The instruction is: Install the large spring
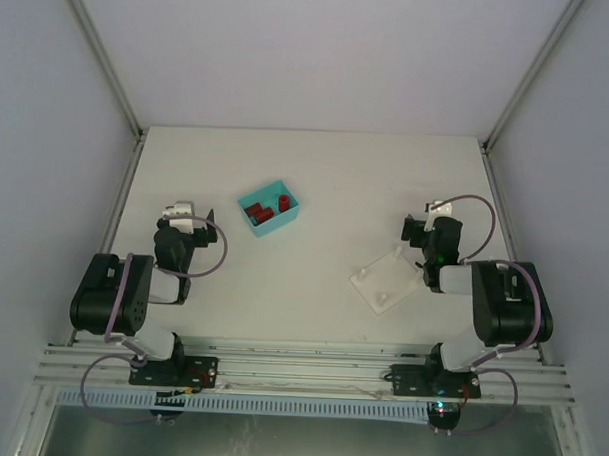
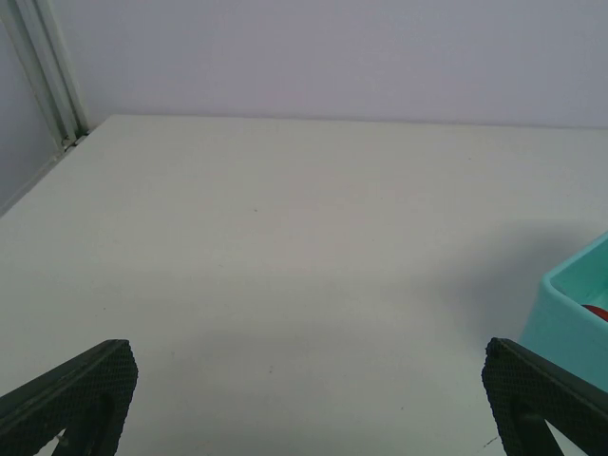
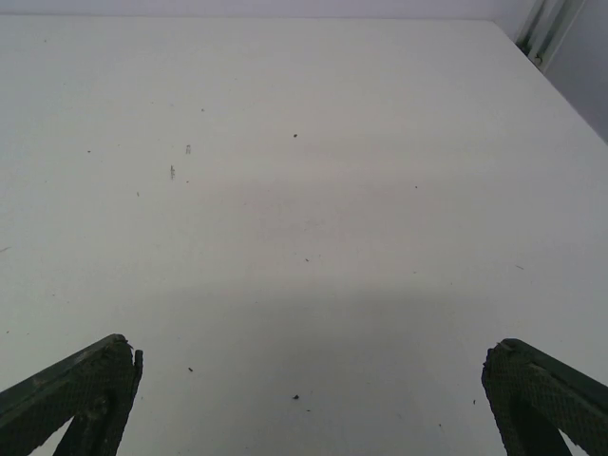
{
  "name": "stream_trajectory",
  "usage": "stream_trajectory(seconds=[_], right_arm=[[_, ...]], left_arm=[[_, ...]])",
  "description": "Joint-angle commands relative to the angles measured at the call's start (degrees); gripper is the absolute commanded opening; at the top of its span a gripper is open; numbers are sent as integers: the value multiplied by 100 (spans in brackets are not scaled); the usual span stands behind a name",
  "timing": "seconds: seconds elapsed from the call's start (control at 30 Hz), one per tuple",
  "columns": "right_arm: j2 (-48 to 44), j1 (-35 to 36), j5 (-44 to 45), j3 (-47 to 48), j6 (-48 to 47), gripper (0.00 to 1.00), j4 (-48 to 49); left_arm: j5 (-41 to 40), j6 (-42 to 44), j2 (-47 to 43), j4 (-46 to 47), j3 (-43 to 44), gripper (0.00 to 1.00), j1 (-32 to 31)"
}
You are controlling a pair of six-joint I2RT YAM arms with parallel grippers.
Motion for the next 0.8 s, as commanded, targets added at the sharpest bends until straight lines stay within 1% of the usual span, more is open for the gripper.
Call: stream_trajectory(seconds=[0.0, 0.37, 0.43, 0.5, 0.57, 0.63, 0.7, 0.77], right_arm=[[16, 33, 59, -49, -16, 99, 146], [-11, 37, 105, -46, 15, 99, 181], [-292, 36, 147, 62, 24, 99, -254], [-745, 37, 43, 199, -16, 99, -896], [-1206, 31, -189, 372, -20, 99, -1440], [-1860, 36, -510, 536, 161, 99, -2052], [-2413, 37, -732, 869, 629, 99, -2812], [-2781, 37, -606, 1386, 1472, 99, -3887]], left_arm=[[107, -44, 21, 185, 86, 99, 37], [107, -41, 7, 189, 78, 99, 37], [41, -64, -56, 121, 114, 99, 36], [-2, -62, -298, -401, 260, 99, 17], [-33, -86, -716, -1378, 602, 99, 5], [-63, -296, -1163, -2295, 1072, 99, 12], [-76, -715, -1503, -3241, 1564, 99, 12], [-73, -1282, -1740, -4109, 2067, 99, 8]])
